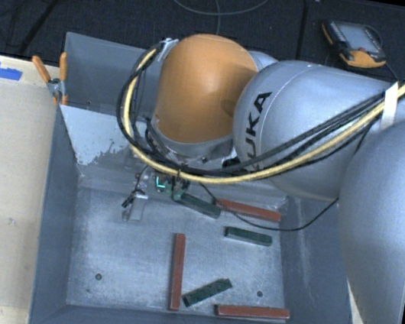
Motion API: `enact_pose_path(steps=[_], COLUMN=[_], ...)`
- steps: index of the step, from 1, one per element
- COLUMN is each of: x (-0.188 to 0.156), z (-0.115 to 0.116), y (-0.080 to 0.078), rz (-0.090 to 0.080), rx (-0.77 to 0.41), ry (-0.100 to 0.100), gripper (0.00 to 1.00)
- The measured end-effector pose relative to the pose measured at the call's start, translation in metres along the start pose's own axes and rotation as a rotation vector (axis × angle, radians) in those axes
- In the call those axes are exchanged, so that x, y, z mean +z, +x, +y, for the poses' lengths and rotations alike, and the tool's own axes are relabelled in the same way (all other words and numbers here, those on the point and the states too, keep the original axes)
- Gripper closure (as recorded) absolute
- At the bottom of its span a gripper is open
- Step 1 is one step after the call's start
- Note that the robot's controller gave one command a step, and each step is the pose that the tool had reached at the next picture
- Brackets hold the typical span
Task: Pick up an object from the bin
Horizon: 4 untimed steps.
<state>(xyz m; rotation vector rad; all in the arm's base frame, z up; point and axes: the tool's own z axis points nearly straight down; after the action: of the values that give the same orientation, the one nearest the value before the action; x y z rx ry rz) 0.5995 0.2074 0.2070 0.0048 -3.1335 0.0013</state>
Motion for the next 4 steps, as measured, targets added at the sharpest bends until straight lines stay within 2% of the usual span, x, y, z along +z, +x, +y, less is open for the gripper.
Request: enact_pose_path(steps=[1, 2, 3, 4], x=[-0.005, 0.030, 0.103, 0.132], z=[-0.001, -0.037, -0.059, -0.093], y=[-0.002, 0.003, -0.016, 0.046], rz=[-0.008, -0.012, -0.012, -0.007], rx=[0.004, -0.083, -0.048, -0.117], ry=[-0.001, -0.002, -0.002, 0.000], gripper=[0.00, 0.00, 0.00, 0.00])
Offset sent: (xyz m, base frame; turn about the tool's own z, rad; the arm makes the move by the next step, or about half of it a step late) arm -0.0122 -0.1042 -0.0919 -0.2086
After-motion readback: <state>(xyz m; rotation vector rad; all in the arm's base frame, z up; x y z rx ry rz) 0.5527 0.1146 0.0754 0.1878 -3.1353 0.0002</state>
